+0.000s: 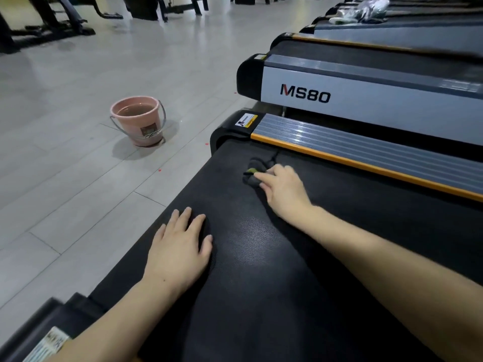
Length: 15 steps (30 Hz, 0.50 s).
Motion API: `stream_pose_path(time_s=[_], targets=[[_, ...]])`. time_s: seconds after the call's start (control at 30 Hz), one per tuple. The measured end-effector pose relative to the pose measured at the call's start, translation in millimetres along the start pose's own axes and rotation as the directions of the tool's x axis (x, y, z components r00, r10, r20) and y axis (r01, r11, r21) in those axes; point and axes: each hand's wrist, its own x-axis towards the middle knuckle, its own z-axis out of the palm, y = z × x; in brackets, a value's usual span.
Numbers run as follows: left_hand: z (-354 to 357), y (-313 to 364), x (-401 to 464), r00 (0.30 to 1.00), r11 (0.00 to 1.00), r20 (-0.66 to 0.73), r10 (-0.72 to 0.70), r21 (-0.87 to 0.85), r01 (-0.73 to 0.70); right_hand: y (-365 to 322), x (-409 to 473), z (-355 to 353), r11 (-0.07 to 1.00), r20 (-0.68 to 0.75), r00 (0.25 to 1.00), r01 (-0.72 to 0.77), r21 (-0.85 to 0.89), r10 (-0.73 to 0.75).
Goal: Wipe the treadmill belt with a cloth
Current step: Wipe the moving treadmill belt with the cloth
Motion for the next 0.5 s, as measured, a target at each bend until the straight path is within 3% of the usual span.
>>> stream_pose_path(time_s=[0.13,0.2,0.27,0.33,0.4,0.5], targets=[[4.3,9.1,-6.4,0.999,0.999,-0.005,0.032,0.004,-0.032,-42.9,-76.1,-29.1,0.919,0.094,0.925,0.345,0.191,-0.367],[6.1,15.9,-10.0,0.999,0.999,-0.003,0.05,0.015,-0.05,-27.7,-71.0,-33.1,0.895,0.131,0.891,0.412,0.168,-0.435],[7.0,23.0,-11.9,0.998,0.997,0.009,0.068,0.021,-0.068,9.8,-37.4,-26.6,0.932,0.089,0.927,0.361,0.043,-0.363],[8.9,31.4,-10.9,0.996,0.996,0.013,0.087,0.026,-0.088,59.1,1.9,-22.6,0.992,0.023,0.993,0.114,-0.06,-0.113],[10.4,38.1,-8.3,0.996,0.996,0.01,0.086,0.025,-0.086,78.3,19.3,-19.1,0.992,0.016,0.994,-0.106,-0.068,0.107],[9.4,44.2,-2.9,0.996,0.996,0.013,0.084,0.011,-0.084,47.2,-2.7,-21.9,0.99,0.014,0.992,-0.123,-0.07,0.124]])
